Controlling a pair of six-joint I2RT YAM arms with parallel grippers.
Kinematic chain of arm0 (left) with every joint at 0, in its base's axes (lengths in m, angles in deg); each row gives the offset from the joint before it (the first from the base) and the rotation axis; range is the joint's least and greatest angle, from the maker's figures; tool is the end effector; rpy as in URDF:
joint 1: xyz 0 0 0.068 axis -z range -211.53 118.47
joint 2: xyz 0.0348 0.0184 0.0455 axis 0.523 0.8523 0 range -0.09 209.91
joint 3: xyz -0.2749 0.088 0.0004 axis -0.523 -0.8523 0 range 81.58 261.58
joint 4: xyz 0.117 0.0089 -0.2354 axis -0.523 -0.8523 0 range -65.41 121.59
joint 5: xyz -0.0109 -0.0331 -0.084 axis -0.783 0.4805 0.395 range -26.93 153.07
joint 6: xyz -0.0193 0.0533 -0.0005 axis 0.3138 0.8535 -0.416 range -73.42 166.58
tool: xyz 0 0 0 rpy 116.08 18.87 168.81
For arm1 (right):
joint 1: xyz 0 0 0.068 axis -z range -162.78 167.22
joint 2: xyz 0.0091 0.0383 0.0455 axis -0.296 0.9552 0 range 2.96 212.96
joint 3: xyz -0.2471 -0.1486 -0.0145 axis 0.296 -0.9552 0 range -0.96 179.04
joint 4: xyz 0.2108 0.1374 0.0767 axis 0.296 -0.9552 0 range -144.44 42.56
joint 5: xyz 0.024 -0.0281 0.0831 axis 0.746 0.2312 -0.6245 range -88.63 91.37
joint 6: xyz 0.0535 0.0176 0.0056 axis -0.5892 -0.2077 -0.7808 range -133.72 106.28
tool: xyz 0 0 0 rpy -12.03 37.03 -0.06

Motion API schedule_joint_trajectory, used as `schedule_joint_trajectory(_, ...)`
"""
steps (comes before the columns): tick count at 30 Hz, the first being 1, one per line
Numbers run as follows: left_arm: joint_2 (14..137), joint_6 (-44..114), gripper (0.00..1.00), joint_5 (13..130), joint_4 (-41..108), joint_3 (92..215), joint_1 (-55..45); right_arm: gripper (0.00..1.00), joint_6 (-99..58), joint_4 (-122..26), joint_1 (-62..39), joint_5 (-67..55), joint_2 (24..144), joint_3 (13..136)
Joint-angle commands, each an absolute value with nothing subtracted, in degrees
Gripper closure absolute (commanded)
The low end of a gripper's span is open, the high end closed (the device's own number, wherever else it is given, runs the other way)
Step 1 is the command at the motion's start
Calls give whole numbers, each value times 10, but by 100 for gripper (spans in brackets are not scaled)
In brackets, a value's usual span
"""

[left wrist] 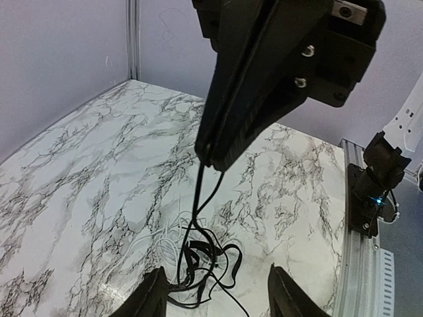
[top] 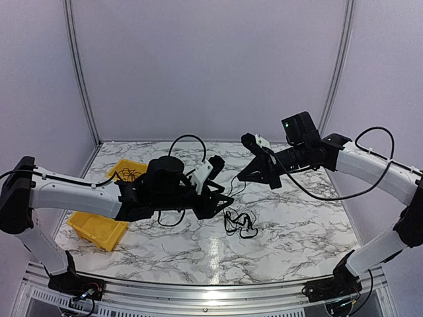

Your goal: Untangle the cables

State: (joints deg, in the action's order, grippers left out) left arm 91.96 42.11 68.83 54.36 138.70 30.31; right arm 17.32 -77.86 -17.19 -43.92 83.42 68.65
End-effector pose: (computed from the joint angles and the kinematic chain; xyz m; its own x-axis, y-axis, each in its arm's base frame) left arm 0.1746 -0.3347 0.2777 -0.1712 0.1555 -0.9729 0.9129 0.3964 -0.0973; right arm 0.2346 0.1948 0.3353 -0.0341 -0.4630 -0.8857 -0.9988 0.0464 0.0142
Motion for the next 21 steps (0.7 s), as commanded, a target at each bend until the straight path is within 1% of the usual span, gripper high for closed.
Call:
schedule_joint_trajectory(1, 944, 432, 50, 648, 553, 1421, 304, 100, 168, -769, -178, -458, 826, 696)
schedule_joint_trajectory(5, 963, 428, 61, 635, 578, 1428, 304, 100, 168, -770, -178, -460, 824, 691)
schedule_joint_trajectory(8, 973, 427, 77, 594, 587, 1430, 303, 100, 169, -771, -178, -461, 823, 690)
schedule_joint_trajectory(9, 974, 427, 80, 579, 588, 1428, 303, 100, 169, -772, -178, -463, 823, 690)
schedule_joint_trajectory(11, 968, 425, 91, 550, 591, 1419, 300, 100, 170, -774, -178, -465, 820, 690)
schedule_joint_trajectory(14, 930, 418, 100, 506, 597, 1391, 293, 100, 175, -776, -178, -454, 813, 687)
schedule_joint_trajectory(18, 845, 424, 100, 438, 599, 1330, 285, 100, 177, -770, -178, -423, 819, 681)
schedule_joint_trajectory(19, 824, 430, 100, 427, 599, 1318, 284, 98, 174, -763, -178, -412, 823, 678)
schedule_joint_trajectory(21, 782, 444, 100, 402, 588, 1297, 281, 86, 164, -747, -178, -388, 830, 671)
